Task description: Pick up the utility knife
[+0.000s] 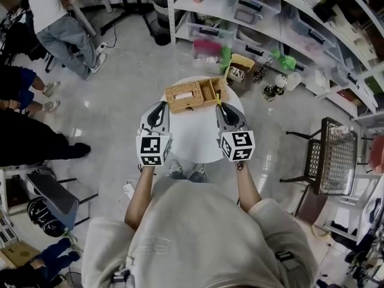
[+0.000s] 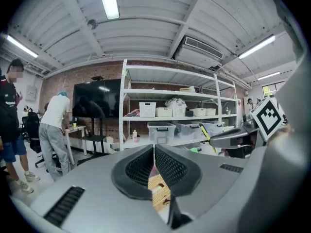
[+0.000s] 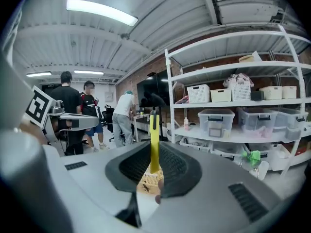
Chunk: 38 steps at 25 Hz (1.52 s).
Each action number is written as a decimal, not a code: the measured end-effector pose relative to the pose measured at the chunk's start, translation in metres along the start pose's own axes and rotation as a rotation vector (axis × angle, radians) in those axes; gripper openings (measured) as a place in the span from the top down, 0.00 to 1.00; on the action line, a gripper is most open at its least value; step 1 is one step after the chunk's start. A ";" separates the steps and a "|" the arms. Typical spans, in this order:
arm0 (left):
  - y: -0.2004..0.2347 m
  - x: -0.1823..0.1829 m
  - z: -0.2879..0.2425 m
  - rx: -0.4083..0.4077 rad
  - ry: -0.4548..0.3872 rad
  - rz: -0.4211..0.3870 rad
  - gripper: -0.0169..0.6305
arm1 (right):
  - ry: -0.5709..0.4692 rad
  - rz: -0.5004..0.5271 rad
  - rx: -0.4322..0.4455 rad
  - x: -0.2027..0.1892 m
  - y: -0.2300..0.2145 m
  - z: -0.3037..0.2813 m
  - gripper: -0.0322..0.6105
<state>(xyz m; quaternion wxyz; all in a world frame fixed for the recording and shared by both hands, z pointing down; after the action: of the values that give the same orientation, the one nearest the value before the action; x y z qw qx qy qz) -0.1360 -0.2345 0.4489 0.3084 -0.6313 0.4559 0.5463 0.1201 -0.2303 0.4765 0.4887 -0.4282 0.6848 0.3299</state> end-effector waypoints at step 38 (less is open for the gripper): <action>0.004 0.051 -0.010 -0.017 -0.125 -0.074 0.93 | -0.143 0.083 -0.029 0.052 0.003 0.000 0.84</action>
<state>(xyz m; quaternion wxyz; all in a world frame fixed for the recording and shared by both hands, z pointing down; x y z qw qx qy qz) -0.1363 -0.2572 0.4017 0.3510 -0.6152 0.4075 0.5764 0.1090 -0.2433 0.4268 0.5160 -0.3819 0.6604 0.3895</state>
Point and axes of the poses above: the fingertips, and each gripper's own axes: z backward along the fingers, y to its left, x out of its top, the point moved 9 cm from there along z, backward along the fingers, and after that the axes turned 7 degrees about z, right-handed, at the moved point
